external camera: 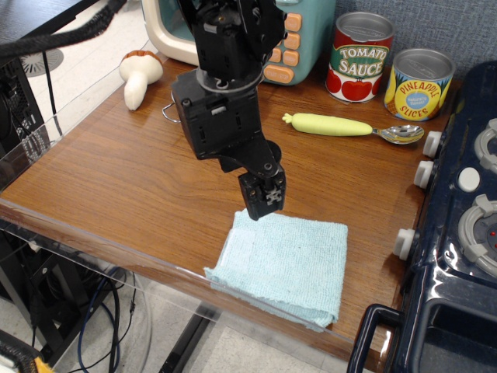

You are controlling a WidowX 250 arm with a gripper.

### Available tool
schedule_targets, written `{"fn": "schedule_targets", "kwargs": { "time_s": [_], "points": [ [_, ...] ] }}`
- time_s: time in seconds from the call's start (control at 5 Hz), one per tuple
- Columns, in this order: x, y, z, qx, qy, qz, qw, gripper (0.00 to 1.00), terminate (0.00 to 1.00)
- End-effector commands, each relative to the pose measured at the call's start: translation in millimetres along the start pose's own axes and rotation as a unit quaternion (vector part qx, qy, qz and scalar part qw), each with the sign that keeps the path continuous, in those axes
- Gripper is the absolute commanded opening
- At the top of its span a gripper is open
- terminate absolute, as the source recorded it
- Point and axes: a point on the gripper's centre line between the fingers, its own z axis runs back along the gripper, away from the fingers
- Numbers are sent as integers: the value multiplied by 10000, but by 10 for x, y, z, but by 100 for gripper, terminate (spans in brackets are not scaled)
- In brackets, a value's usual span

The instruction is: Move the cloth closer to the spoon almost touching.

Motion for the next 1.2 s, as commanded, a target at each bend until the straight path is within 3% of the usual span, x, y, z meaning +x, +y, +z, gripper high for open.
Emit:
{"fn": "schedule_targets", "kwargs": {
  "time_s": [0.0, 0.6, 1.0],
  "points": [
    [0, 0, 0, 0, 0, 0, 10000, 100, 0],
    [-93, 337, -371, -129, -433, 142, 9989, 100, 0],
    [-115, 332, -600, 59, -743, 387, 9965, 100, 0]
  ]
}}
